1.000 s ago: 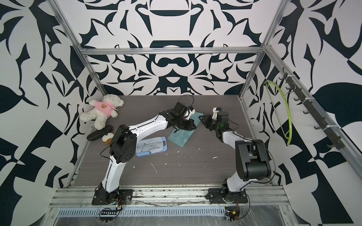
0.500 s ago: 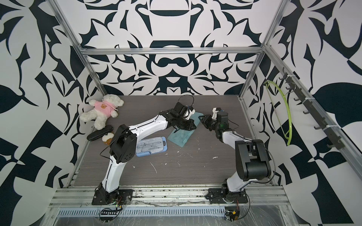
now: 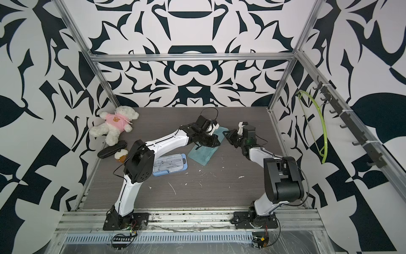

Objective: Open the ruler set and take out the ruler
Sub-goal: Open the ruler set box.

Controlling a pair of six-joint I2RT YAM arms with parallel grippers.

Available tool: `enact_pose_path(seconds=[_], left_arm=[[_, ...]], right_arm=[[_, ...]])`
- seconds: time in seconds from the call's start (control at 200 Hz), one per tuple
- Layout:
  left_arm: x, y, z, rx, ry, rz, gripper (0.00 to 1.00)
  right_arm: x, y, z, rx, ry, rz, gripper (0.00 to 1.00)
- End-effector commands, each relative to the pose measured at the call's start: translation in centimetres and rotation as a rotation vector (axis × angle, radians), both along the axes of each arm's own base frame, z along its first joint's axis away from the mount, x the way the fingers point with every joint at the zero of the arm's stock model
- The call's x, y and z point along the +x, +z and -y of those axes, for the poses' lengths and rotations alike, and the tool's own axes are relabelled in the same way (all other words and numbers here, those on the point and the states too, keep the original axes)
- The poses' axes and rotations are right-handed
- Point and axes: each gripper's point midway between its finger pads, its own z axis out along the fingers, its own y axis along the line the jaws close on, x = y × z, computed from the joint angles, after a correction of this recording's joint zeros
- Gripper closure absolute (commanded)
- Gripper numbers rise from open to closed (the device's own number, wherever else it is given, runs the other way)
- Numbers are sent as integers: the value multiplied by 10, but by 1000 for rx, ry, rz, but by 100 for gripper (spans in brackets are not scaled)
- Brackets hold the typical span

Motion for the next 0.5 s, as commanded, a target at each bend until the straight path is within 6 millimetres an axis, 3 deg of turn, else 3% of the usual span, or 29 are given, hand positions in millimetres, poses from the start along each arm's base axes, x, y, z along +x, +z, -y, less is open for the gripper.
enact_pose_path(seconds=[0.0,0.34,0.495], left_arm=[[12,-26,-2,59,27,26,100],[15,-58,-4,102,45,7,100],[11,-63,-1,103,43,-2,100]], right_arm=[[-1,49,-11,10,57,90,100],[-11,86,-18,88,80,135,100],[-10,96,-17,111,76,164,100]])
